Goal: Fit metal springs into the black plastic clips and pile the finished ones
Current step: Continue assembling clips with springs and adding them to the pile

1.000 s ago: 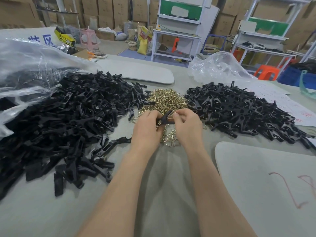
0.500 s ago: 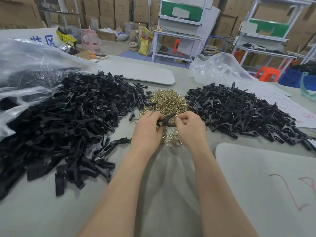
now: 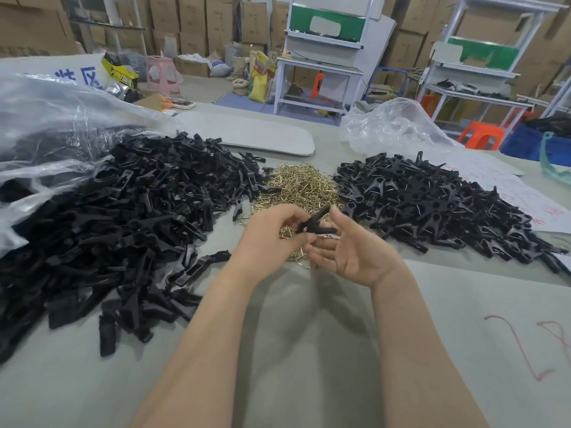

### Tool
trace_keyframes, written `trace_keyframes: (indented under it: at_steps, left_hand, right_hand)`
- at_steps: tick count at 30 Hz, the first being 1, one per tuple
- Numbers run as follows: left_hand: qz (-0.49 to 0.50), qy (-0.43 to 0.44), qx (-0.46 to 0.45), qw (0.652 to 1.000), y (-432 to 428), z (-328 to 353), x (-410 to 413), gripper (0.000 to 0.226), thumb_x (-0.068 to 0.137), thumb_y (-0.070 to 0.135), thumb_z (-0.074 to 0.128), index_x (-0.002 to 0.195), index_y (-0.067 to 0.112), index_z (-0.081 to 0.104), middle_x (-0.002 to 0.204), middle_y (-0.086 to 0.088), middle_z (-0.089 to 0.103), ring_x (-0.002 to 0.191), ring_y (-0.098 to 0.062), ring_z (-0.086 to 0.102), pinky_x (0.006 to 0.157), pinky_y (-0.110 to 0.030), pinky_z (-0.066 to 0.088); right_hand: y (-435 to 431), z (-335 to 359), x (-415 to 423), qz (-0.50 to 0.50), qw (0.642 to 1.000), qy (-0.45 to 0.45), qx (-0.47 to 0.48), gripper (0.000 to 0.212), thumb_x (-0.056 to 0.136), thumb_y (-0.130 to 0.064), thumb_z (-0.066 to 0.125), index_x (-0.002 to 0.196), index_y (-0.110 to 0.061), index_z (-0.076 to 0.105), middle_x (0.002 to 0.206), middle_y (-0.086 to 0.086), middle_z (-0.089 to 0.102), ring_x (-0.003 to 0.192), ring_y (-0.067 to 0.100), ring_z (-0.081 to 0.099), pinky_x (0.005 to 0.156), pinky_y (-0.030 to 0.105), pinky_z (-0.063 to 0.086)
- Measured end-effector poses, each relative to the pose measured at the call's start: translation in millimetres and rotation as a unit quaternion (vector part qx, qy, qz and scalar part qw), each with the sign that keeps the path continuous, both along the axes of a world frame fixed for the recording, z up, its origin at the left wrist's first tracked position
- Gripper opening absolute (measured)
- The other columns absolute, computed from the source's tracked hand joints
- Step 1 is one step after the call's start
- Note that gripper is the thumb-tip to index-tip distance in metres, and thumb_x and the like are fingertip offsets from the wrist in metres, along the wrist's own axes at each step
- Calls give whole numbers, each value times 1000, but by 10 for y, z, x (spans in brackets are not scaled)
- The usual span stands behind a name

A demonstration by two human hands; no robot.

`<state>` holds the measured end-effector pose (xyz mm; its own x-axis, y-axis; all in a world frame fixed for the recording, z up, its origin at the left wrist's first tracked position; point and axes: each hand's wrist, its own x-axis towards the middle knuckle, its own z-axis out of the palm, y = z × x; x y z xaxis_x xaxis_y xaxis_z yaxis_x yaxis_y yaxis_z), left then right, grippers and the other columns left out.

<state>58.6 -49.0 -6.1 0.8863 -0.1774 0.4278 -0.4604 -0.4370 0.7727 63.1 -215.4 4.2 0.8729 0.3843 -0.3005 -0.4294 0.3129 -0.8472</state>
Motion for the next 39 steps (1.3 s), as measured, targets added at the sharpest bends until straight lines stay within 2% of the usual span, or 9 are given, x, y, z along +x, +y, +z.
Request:
trace_keyframes:
  at_steps: [3, 7, 11, 14, 25, 28, 32, 36, 39]
  left_hand:
    - [-6, -5, 6, 1000, -20, 24, -13, 37, 76, 16, 76, 78, 46, 56, 84, 11, 65, 84, 1, 56, 85, -19, 44]
    - [-7, -14, -2, 1000, -30, 36, -28, 36, 75, 16, 76, 78, 46, 56, 78, 11, 61, 81, -1, 53, 78, -12, 39]
    - [-20, -20, 24, 999, -27, 81, -39, 24, 78, 13, 74, 94, 27, 65, 88, 14, 60, 95, -13, 55, 88, -25, 41]
    - [-44, -46, 38, 997, -36, 117, -54, 32, 78, 8, 74, 109, 14, 67, 102, 11, 59, 100, -9, 54, 95, -23, 40]
    - [-35, -61, 67, 995, -50, 118, -72, 38, 79, 11, 71, 115, 22, 66, 100, 18, 59, 104, -10, 54, 94, -26, 39]
    - [-39, -47, 54, 997, -52, 95, -64, 36, 79, 11, 71, 113, 24, 67, 100, 17, 62, 102, -9, 56, 91, -25, 41]
    - [16, -3, 71, 997, -19, 19, -13, 27, 83, 23, 71, 110, 24, 67, 101, 10, 66, 98, -11, 59, 89, -29, 45]
    - [21, 63, 141, 988, -32, -74, 34, 29, 85, 24, 68, 114, 26, 65, 109, 3, 64, 102, -17, 58, 92, -38, 47]
    - [81, 55, 94, 991, -40, -66, 48, 46, 88, 29, 64, 132, 23, 53, 127, 5, 51, 113, -12, 51, 101, -28, 39]
  right_hand:
    - [10, -43, 12, 29, 1000, -4, -4, 64, 69, -52, 59, 112, -5, 56, 84, 12, 65, 70, 21, 68, 67, 28, 60]
    - [6, -91, 24, 55, 997, -15, 42, 56, 73, -52, 52, 96, -4, 72, 79, 14, 73, 75, 24, 72, 73, 34, 60]
    - [61, -150, 28, 66, 993, -37, 95, 66, 47, -48, 90, 94, -5, 74, 87, 12, 74, 77, 19, 72, 72, 32, 60]
    - [88, -215, 48, 43, 990, -56, 118, 74, 37, -44, 95, 95, -5, 71, 88, 12, 73, 74, 15, 71, 71, 30, 60]
    - [62, -281, 86, 31, 992, -99, 68, 59, 40, -46, 94, 84, -11, 76, 86, 9, 74, 74, 14, 71, 73, 28, 59]
    - [59, -254, 68, 40, 993, -72, 81, 55, 55, -43, 88, 93, -7, 72, 88, 13, 73, 78, 19, 72, 70, 30, 59]
    - [36, -95, 71, 15, 996, -55, -64, 56, 70, -55, 64, 102, -10, 63, 80, 9, 72, 70, 20, 70, 64, 30, 59]
    - [93, -26, 78, -43, 944, -175, -275, 11, 87, -13, 68, 98, -15, 67, 76, 5, 68, 57, 14, 64, 52, 24, 53]
    - [130, 118, 207, -236, 896, -212, -310, 29, 87, -9, 65, 116, -9, 61, 93, 9, 67, 66, 16, 63, 62, 28, 56]
